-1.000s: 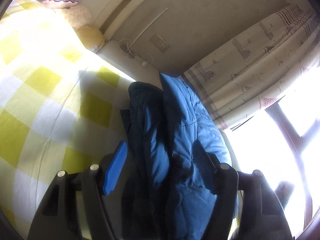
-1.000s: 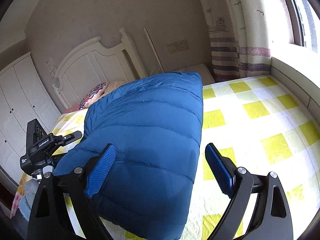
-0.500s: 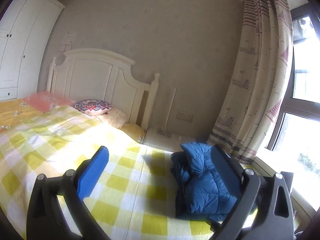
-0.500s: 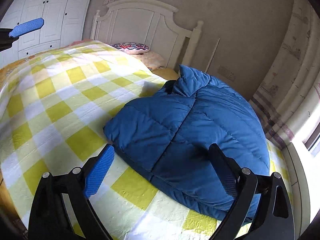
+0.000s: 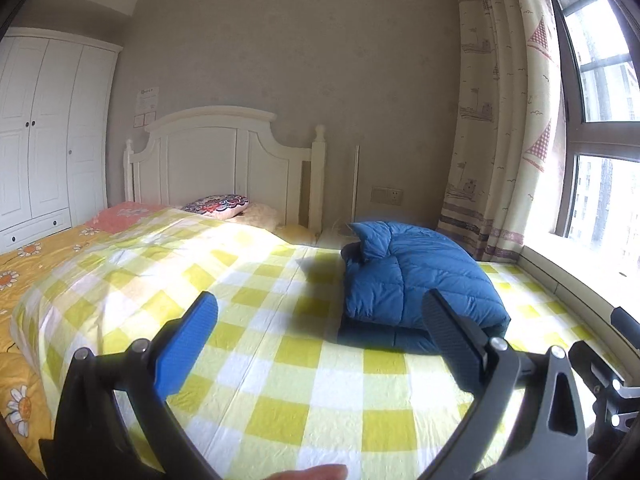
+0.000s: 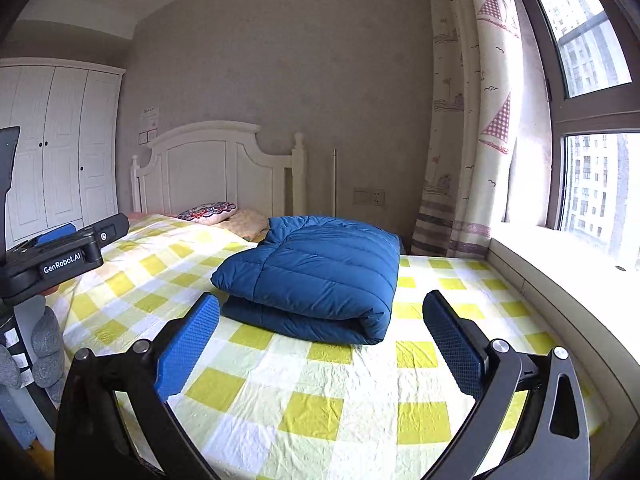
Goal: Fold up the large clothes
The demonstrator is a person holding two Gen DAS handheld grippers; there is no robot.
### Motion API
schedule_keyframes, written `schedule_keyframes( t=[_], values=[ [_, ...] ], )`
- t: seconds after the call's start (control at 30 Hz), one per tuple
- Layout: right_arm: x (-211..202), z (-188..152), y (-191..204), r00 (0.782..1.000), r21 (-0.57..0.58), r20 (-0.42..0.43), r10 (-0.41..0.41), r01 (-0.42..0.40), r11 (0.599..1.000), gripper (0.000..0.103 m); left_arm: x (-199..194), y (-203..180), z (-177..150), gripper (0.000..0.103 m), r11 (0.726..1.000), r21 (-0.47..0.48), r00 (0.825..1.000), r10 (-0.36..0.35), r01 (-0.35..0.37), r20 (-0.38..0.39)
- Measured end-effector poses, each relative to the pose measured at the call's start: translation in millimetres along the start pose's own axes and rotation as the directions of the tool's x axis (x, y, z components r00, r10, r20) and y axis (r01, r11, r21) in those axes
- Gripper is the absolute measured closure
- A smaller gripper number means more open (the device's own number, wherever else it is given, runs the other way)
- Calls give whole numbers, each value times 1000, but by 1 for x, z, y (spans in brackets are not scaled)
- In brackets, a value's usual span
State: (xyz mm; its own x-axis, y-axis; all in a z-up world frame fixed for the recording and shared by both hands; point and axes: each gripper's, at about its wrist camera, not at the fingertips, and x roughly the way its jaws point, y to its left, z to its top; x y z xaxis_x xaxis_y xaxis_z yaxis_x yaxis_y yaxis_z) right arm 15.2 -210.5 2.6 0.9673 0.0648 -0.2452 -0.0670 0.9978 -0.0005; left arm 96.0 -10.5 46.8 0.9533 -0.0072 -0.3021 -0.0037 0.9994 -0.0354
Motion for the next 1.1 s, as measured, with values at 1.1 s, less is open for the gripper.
schedule_keyframes(
  t=[1.1],
  values=[
    [0, -46, -15, 995, 66, -97, -31, 37, 997, 5, 15, -27, -57, 2, 991, 111, 991, -57, 70, -118]
  ],
)
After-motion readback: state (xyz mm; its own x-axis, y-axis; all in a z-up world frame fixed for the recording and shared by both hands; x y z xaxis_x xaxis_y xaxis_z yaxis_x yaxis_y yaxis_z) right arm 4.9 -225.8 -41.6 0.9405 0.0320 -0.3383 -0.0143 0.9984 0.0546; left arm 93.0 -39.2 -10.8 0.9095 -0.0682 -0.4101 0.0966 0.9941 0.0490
